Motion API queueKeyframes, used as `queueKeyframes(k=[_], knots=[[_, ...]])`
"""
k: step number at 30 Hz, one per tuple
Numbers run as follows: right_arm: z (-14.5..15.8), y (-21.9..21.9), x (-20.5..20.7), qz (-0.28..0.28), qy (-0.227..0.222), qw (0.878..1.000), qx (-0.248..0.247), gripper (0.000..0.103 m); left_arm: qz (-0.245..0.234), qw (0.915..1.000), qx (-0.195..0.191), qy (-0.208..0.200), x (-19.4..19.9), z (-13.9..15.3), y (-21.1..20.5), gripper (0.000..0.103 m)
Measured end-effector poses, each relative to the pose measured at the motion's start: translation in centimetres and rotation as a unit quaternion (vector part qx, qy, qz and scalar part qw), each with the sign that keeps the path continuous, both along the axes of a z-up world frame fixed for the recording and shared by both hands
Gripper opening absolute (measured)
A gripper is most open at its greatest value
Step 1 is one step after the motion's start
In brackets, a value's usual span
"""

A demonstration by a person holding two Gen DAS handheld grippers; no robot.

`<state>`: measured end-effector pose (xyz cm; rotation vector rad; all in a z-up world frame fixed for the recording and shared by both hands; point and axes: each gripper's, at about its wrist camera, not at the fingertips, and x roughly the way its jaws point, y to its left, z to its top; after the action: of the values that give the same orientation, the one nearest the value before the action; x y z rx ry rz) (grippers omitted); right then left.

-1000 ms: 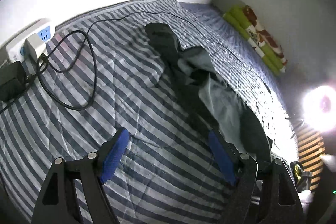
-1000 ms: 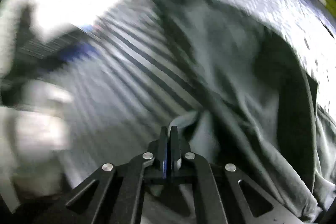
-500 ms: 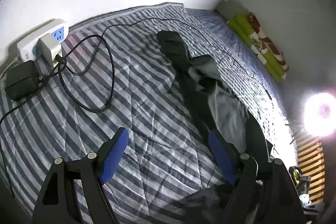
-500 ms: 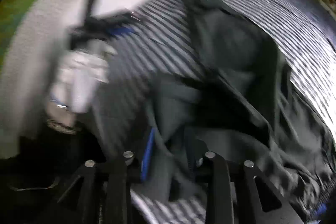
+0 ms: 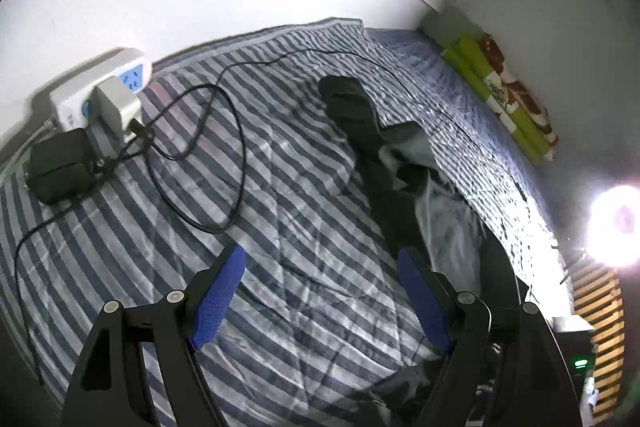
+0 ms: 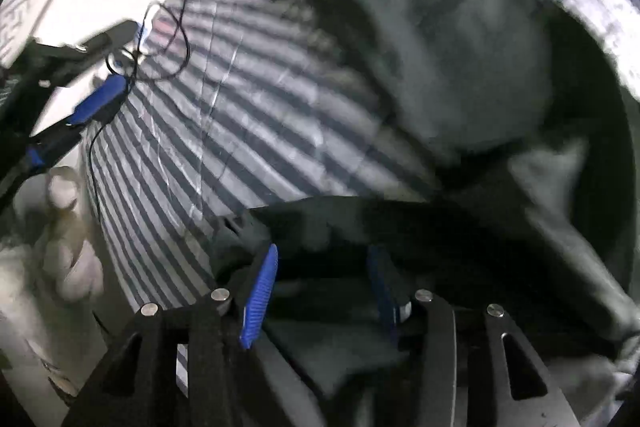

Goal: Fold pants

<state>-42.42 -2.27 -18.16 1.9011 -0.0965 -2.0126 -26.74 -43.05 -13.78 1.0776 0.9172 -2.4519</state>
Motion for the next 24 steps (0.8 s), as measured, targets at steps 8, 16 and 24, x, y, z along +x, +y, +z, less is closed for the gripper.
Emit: queueKeyframes(k=[8, 16, 24], knots=[[1.0, -0.2, -1.7, -0.046, -0.004, 0.999, 0.004, 0.044, 0.018, 0.9995, 0.021, 0.016, 1.2, 0.2, -1.7, 0.081], [-1.3, -1.1, -2.8, -0.029, 0.004, 0.993, 0.111, 0.057, 0.013, 0.9994, 0.027, 0.017, 1.1, 0.1, -1.4, 0.081], [0.5, -2.3, 0.1, 0.046, 0.076, 0.988, 0.129, 0.001, 0.024, 0.9991, 0.027, 0.021, 2.1, 0.3, -2.4, 0.081]])
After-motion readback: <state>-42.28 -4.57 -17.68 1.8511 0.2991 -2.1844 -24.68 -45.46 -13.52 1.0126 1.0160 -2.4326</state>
